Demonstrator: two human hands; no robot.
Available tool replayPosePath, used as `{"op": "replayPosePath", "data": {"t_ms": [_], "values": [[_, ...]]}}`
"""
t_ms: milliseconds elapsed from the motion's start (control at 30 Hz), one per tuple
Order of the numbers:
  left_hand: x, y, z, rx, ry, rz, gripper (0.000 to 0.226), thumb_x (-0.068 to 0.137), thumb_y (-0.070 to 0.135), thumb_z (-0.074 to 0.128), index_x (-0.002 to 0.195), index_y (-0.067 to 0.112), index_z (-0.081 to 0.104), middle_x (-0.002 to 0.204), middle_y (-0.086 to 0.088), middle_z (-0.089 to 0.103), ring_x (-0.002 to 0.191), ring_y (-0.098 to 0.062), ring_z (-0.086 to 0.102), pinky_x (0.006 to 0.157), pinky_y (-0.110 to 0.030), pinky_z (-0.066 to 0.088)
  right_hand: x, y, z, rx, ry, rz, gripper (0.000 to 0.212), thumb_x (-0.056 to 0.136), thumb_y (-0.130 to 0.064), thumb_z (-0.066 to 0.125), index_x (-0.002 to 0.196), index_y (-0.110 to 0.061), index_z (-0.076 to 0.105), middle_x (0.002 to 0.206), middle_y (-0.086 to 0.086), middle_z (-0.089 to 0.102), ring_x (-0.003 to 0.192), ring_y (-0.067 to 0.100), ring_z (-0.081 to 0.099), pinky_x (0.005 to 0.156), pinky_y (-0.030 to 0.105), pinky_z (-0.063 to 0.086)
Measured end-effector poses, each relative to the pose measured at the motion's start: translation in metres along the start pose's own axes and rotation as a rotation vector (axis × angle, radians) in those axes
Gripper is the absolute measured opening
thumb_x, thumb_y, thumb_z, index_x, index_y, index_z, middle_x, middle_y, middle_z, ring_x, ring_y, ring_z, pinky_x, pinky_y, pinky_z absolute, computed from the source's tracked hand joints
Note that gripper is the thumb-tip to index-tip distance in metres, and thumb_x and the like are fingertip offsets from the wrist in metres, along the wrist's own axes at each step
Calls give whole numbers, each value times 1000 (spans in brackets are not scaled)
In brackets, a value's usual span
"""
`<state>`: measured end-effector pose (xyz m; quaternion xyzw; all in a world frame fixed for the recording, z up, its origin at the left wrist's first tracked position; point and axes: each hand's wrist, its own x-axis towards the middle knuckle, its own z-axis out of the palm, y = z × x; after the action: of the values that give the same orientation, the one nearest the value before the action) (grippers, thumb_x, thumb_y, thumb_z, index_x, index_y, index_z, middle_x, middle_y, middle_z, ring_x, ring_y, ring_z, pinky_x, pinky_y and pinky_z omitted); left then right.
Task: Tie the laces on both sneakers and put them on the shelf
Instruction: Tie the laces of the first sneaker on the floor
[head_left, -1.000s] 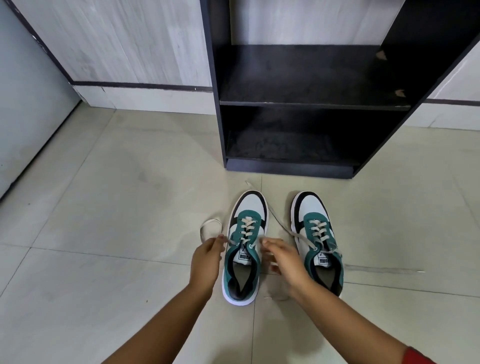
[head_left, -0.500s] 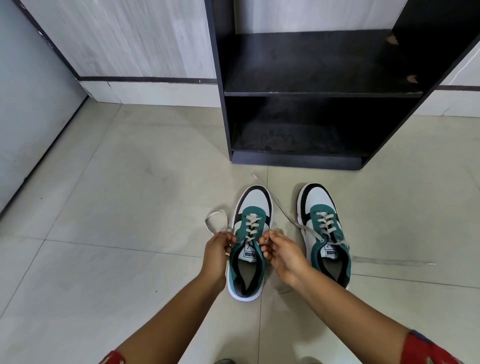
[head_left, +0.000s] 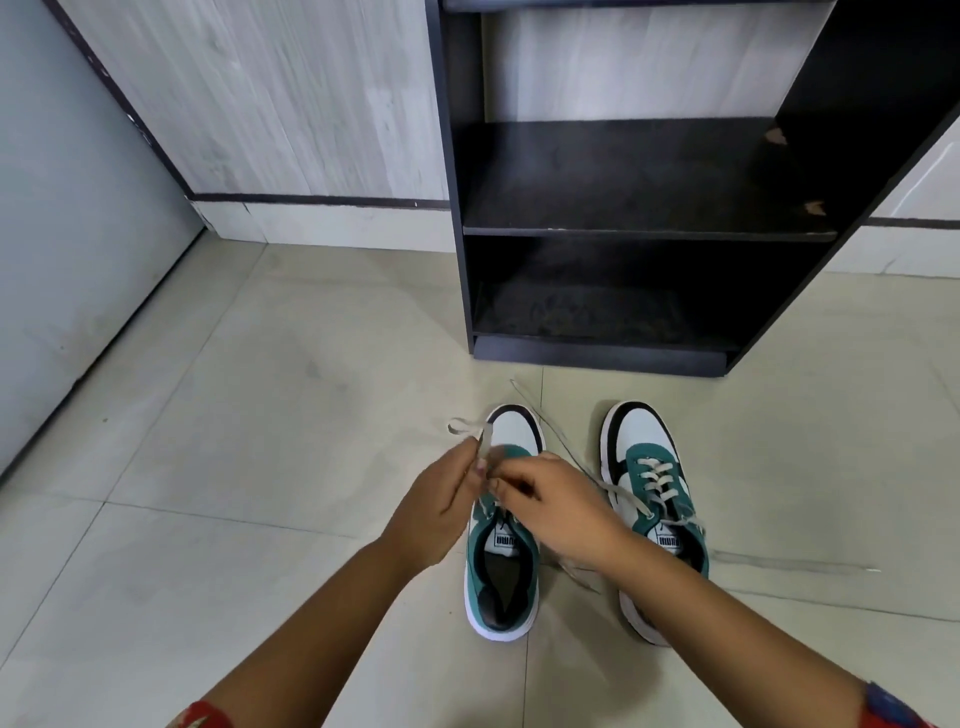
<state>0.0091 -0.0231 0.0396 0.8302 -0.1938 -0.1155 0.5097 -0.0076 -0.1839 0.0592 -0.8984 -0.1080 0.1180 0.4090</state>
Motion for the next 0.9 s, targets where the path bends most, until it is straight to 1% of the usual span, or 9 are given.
{"op": "replayPosePath", "data": {"t_ms": [133, 233, 333, 433, 533, 600, 700, 767, 900], "values": [[0, -6, -3, 287, 29, 230, 13, 94, 30, 31, 86, 35, 40, 82, 20, 43, 76, 4, 45, 70, -8, 35, -10, 7, -5, 46, 54, -16, 20, 90, -33, 49, 82, -22, 64, 75, -2, 64, 78, 17, 53, 72, 38, 47], [-5, -13, 0, 410, 120, 281, 20, 94, 26, 35, 106, 23, 51, 87, -1, 53, 72, -5, 47, 65, -19, 45, -21, 12, -1, 193, 107, 30, 3, 89, -27, 55, 89, -26, 57, 78, -2, 61, 78, 15, 55, 73, 37, 47], [-4, -10, 3, 491, 194, 281, 28, 93, 26, 40, 111, 16, 59, 83, -5, 53, 68, -7, 46, 58, -10, 36, -28, 14, 3, 169, 172, -37, 13, 87, -35, 55, 81, -24, 53, 80, -6, 57, 82, 12, 52, 70, 28, 46], [2, -1, 4, 358, 278, 81, 26, 90, 23, 42, 89, 12, 66, 73, 0, 53, 61, -8, 45, 55, -8, 33, -28, 23, 13, -305, 246, -110, 32, 87, -41, 44, 105, -23, 63, 91, -4, 59, 88, 16, 53, 76, 31, 48], [10, 9, 2, -121, 155, -308, 27, 91, 10, 42, 72, 4, 59, 56, 1, 46, 43, -9, 38, 43, -16, 30, -29, 23, 28, -403, 276, -58, 47, 86, -36, 37, 127, -17, 51, 95, 2, 58, 84, 21, 57, 72, 34, 52], [10, 15, -1, -300, 3, -420, 29, 93, 8, 38, 72, 2, 57, 54, -1, 41, 37, -14, 36, 37, -20, 30, -30, 22, 34, -390, 294, -57, 48, 86, -32, 35, 129, -14, 46, 98, 4, 58, 83, 22, 58, 69, 34, 55], [9, 17, -5, -312, -158, -440, 32, 94, 11, 37, 73, 4, 60, 60, -1, 52, 50, -17, 50, 47, -30, 50, -27, 18, 35, -253, 289, -49, 52, 88, -32, 28, 137, -18, 40, 106, 4, 55, 93, 21, 54, 78, 32, 50], [9, 13, -4, -263, -183, -401, 30, 93, 10, 38, 73, 1, 59, 71, -5, 53, 63, -17, 54, 67, -39, 56, -24, 17, 36, -218, 290, -73, 48, 92, -31, 31, 138, -20, 41, 107, 3, 56, 97, 19, 52, 80, 28, 44], [7, 5, -7, -117, -133, -254, 28, 82, 20, 40, 71, 3, 60, 86, -6, 55, 73, -14, 55, 77, -36, 49, -15, 22, 25, -71, 349, -5, 16, 91, -24, 52, 100, -16, 63, 94, 1, 63, 83, 18, 58, 72, 34, 50]]}}
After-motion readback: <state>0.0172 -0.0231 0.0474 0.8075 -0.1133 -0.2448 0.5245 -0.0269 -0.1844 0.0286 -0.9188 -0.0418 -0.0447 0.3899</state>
